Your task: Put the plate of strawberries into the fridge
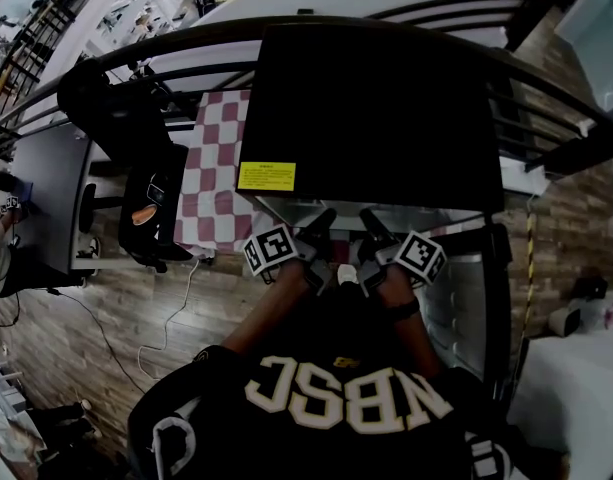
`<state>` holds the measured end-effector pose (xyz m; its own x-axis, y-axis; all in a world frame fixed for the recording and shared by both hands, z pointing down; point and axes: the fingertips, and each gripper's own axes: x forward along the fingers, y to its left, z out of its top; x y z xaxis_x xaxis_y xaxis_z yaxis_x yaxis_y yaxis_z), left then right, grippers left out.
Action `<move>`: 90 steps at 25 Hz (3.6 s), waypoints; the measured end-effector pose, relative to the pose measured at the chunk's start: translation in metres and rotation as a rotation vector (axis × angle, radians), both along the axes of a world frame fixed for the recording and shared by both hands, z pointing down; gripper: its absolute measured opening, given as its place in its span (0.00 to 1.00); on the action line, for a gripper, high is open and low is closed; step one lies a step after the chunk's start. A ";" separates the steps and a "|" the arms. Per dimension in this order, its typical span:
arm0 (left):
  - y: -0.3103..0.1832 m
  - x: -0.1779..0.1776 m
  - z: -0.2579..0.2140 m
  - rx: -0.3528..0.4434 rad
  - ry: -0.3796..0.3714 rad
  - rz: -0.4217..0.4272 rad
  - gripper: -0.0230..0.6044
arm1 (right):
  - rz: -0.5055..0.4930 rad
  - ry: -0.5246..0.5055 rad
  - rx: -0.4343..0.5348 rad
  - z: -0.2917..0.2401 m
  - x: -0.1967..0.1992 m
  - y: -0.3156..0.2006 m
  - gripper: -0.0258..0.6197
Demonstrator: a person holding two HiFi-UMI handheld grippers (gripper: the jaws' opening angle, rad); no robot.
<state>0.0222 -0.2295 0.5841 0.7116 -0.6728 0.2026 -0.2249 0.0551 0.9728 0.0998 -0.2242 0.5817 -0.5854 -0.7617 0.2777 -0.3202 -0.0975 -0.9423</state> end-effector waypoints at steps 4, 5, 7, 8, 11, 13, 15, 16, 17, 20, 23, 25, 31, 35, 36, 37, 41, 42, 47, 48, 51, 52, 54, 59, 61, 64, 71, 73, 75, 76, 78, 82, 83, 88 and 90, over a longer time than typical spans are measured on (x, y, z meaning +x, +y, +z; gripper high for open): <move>-0.007 0.001 0.001 -0.004 0.007 -0.003 0.10 | 0.000 0.001 0.003 0.000 0.001 -0.007 0.12; -0.009 0.001 0.001 -0.003 0.010 -0.004 0.10 | -0.002 0.000 0.005 0.000 0.001 -0.008 0.12; -0.011 0.002 0.001 -0.001 0.013 -0.006 0.10 | -0.003 0.000 0.010 -0.001 0.001 -0.011 0.12; -0.012 0.002 0.001 -0.001 0.016 -0.007 0.10 | -0.004 -0.001 0.013 -0.002 0.001 -0.012 0.12; -0.015 0.002 -0.002 0.000 0.027 -0.009 0.10 | -0.002 -0.005 0.016 -0.004 0.001 -0.015 0.12; -0.018 0.003 -0.004 0.005 0.031 -0.009 0.10 | 0.001 -0.006 0.015 -0.006 0.002 -0.017 0.12; -0.020 0.004 -0.005 0.007 0.029 -0.006 0.10 | 0.001 -0.007 0.027 -0.008 0.003 -0.022 0.12; -0.021 0.004 -0.006 0.007 0.027 -0.005 0.10 | 0.001 -0.008 0.030 -0.008 0.004 -0.023 0.12; -0.022 0.004 -0.007 0.008 0.025 -0.004 0.10 | 0.002 -0.010 0.032 -0.007 0.004 -0.025 0.12; -0.025 0.003 -0.009 0.008 0.022 -0.006 0.10 | 0.005 -0.023 0.033 -0.006 0.004 -0.028 0.12; -0.027 0.003 -0.011 0.009 0.009 -0.007 0.10 | 0.014 -0.028 0.032 -0.007 0.004 -0.030 0.12; -0.028 0.003 -0.011 0.014 -0.003 -0.005 0.10 | 0.009 -0.025 0.039 -0.010 0.003 -0.031 0.12; -0.028 0.004 -0.012 0.026 -0.032 0.010 0.10 | 0.009 -0.003 0.047 -0.012 0.004 -0.031 0.12; -0.026 0.005 -0.012 0.034 -0.046 0.018 0.10 | 0.010 0.041 0.049 -0.013 0.004 -0.030 0.12; -0.025 0.004 -0.012 0.036 -0.049 0.021 0.10 | 0.013 0.046 0.050 -0.013 0.005 -0.030 0.12; -0.024 0.004 -0.012 0.039 -0.054 0.024 0.10 | 0.017 0.048 0.050 -0.012 0.005 -0.029 0.12; -0.022 0.003 -0.013 0.073 -0.102 0.038 0.10 | 0.017 0.080 0.055 -0.011 0.007 -0.028 0.12; -0.022 0.003 -0.014 0.086 -0.118 0.042 0.10 | 0.014 0.103 0.057 -0.010 0.008 -0.027 0.12; -0.018 0.001 -0.016 0.133 -0.216 0.063 0.10 | 0.010 0.195 0.058 -0.011 0.013 -0.024 0.17; -0.017 0.001 -0.016 0.139 -0.232 0.069 0.10 | 0.003 0.208 0.070 -0.014 0.012 -0.024 0.21; -0.013 0.002 -0.015 0.148 -0.248 0.080 0.10 | -0.026 0.286 0.118 -0.023 0.010 -0.023 0.41; -0.011 0.002 -0.015 0.151 -0.252 0.082 0.10 | -0.036 0.315 0.127 -0.023 0.009 -0.022 0.44; -0.008 0.002 -0.014 0.159 -0.263 0.085 0.10 | -0.050 0.357 0.133 -0.022 0.010 -0.017 0.47; -0.002 -0.005 -0.015 0.185 -0.289 0.071 0.10 | -0.044 0.405 0.092 -0.012 0.017 -0.005 0.47; 0.001 -0.007 -0.016 0.192 -0.286 0.067 0.10 | -0.041 0.446 0.092 -0.010 0.022 0.000 0.47; 0.007 -0.010 -0.020 0.214 -0.299 0.070 0.10 | -0.021 0.461 0.112 -0.014 0.026 0.005 0.47; 0.024 -0.011 -0.034 0.297 -0.321 0.088 0.10 | 0.014 0.495 0.168 -0.028 0.025 0.021 0.47; 0.028 -0.012 -0.039 0.329 -0.322 0.092 0.10 | 0.022 0.514 0.196 -0.034 0.025 0.024 0.47; 0.031 -0.012 -0.048 0.376 -0.334 0.102 0.10 | 0.026 0.533 0.248 -0.045 0.024 0.027 0.47; 0.033 -0.011 -0.053 0.406 -0.340 0.110 0.10 | 0.023 0.543 0.282 -0.051 0.022 0.028 0.46; 0.036 -0.008 -0.065 0.471 -0.345 0.130 0.10 | 0.011 0.571 0.349 -0.065 0.016 0.030 0.46; 0.043 -0.004 -0.083 0.587 -0.379 0.150 0.10 | 0.032 0.712 0.457 -0.091 0.012 0.038 0.39; 0.043 -0.005 -0.088 0.624 -0.410 0.147 0.10 | 0.045 0.755 0.482 -0.097 0.013 0.040 0.35; 0.041 -0.018 -0.120 0.866 -0.686 0.107 0.08 | 0.091 0.905 0.598 -0.126 0.015 0.048 0.18; 0.041 -0.021 -0.128 0.922 -0.756 0.097 0.08 | 0.101 0.978 0.637 -0.135 0.014 0.051 0.14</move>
